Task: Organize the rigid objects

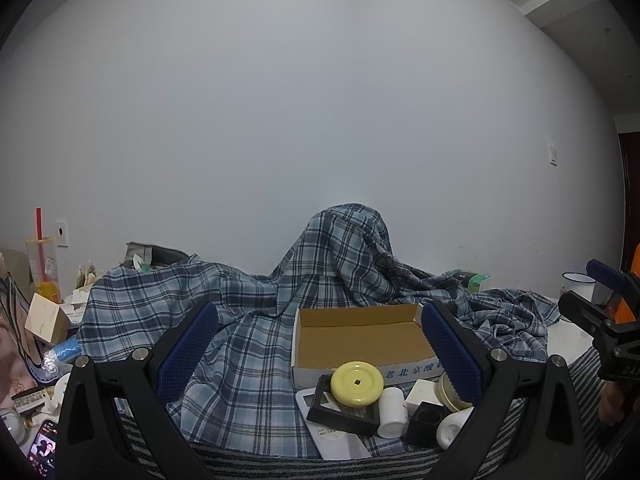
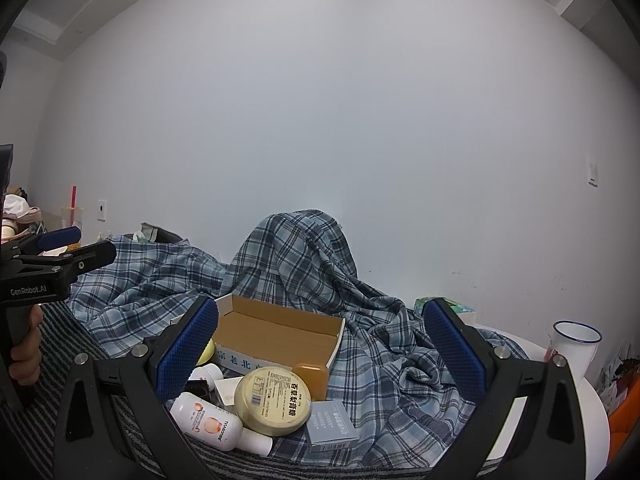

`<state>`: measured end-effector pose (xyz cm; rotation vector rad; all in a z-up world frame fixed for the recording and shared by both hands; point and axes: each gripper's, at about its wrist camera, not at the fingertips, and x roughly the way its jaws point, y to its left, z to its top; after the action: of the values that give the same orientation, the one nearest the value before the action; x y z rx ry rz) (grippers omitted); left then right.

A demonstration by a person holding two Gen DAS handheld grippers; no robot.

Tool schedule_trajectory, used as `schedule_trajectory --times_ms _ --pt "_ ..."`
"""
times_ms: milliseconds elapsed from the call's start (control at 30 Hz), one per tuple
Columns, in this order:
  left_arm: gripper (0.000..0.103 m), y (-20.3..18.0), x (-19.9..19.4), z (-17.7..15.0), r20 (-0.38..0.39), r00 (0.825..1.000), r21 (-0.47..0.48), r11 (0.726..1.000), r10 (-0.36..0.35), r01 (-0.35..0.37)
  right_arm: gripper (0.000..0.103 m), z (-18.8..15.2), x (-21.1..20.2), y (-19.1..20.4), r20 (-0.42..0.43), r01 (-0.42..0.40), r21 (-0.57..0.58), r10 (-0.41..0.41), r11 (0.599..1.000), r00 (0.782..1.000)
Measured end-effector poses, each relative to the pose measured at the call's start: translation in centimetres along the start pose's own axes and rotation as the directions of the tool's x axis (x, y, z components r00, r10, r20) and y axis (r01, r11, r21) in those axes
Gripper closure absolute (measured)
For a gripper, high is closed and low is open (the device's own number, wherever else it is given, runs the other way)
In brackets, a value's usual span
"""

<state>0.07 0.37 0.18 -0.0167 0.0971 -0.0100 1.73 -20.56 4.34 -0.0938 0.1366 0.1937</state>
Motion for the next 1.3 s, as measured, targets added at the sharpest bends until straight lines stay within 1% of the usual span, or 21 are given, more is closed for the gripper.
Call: schedule_trajectory --times_ms 867,1300 --pt "0.000 0.12 -0.03 0.35 0.003 1.000 0.003 1.000 -0.001 0.001 0.000 0.16 -0.13 0.09 0.009 -0.004 -0.010 0.004 1.000 1.000" --pt "0.000 0.11 -0.11 0.48 0.012 1.000 0.007 1.000 0.000 0.000 0.000 0.13 -0.42 0.64 0.023 -0.006 -0.035 0.006 0.999 1.000"
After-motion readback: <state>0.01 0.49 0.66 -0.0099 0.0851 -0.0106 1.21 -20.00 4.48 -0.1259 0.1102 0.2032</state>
